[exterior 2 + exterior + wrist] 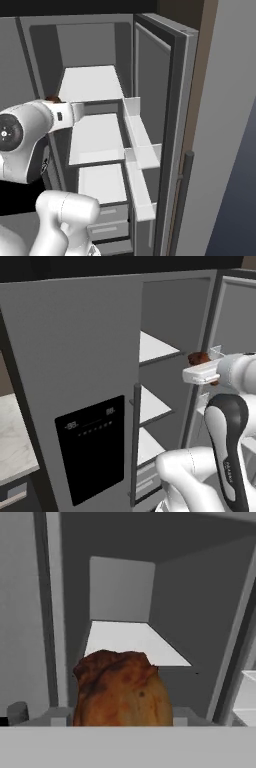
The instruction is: Gather the cucumber and squash from the fridge and place them on a tray on the dining counter. Then gather the steak and chicken drumstick from the fridge and place them on the other tray.
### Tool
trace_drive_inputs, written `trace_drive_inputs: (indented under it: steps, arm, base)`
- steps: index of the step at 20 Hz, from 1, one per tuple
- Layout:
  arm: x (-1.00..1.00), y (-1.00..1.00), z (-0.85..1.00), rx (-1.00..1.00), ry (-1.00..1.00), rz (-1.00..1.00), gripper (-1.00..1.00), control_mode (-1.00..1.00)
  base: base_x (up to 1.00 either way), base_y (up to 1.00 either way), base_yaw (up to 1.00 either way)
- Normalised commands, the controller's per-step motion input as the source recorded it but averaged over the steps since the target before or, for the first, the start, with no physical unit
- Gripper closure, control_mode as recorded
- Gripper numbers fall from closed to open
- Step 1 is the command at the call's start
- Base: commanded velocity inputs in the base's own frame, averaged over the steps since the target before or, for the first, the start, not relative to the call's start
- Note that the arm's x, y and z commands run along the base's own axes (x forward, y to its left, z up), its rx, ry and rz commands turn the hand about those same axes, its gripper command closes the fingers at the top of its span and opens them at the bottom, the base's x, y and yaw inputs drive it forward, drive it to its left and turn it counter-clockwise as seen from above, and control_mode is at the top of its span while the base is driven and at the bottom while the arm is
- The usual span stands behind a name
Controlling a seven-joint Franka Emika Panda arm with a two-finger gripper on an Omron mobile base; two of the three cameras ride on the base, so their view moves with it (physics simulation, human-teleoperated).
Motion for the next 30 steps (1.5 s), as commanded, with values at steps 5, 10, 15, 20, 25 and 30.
trace_drive_inputs:
  steps: [5,10,15,20,25,30]
  arm:
    - [0.00,0.00,0.00,0.00,0.00,0.00,1.00,1.00]
    - [0.00,0.00,0.00,0.00,0.00,0.00,1.00,1.00]
    - [0.00,0.00,0.00,0.00,0.00,0.00,1.00,1.00]
    - [0.00,0.00,0.00,0.00,0.00,0.00,1.00,1.00]
    - [0.00,0.00,0.00,0.00,0.00,0.00,1.00,1.00]
    - [0.00,0.00,0.00,0.00,0.00,0.00,1.00,1.00]
  base:
    - [-1.00,0.10,0.00]
    - [-1.00,0.03,0.00]
    - [-1.00,0.04,0.00]
    - [-0.58,-0.01,-0.67]
    - [0.00,0.00,-1.00]
    - [0.00,0.00,-1.00]
